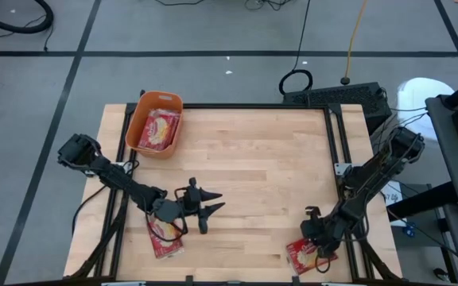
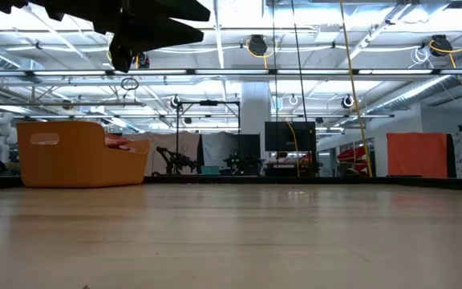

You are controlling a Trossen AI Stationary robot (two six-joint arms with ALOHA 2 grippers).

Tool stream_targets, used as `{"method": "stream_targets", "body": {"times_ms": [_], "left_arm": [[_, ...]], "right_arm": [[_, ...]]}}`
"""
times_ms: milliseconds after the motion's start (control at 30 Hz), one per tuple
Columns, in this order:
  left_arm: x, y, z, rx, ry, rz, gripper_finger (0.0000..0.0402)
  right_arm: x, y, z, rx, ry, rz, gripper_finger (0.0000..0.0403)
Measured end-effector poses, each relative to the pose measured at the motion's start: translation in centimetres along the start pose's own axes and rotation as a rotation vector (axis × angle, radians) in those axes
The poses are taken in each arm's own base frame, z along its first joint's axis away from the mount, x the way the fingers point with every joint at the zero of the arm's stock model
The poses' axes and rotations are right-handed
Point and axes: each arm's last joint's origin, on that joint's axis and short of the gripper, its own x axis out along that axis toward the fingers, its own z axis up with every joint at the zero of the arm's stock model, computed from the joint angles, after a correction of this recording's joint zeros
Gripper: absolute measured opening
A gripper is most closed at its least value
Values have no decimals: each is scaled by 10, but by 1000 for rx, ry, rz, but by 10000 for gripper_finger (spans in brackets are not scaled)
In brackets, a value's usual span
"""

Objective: Sort popcorn bags into baskets
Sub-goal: Put the red popcorn bag into the orange bin

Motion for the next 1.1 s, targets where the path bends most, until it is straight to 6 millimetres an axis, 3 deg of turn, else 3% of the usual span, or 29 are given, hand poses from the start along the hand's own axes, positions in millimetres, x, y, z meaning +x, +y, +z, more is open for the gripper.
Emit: {"method": "stream_targets", "body": {"times_ms": [233,500,767,933,1100], "left_arm": [[0,0,0,-5,-1,-1,145],[0,0,0,-16,-2,0,145],[0,1,0,-46,-1,2,145],[0,1,-3,-66,21,10,145],[0,1,-4,-62,31,13,145]], "right_arm": [[5,-3,-1,-86,-83,12,13],[3,-4,22,-238,-344,-63,1],[-2,-15,47,-319,-518,-184,1],[-13,-16,48,-279,-440,-28,15],[-24,-11,38,-200,-276,9,71]]}}
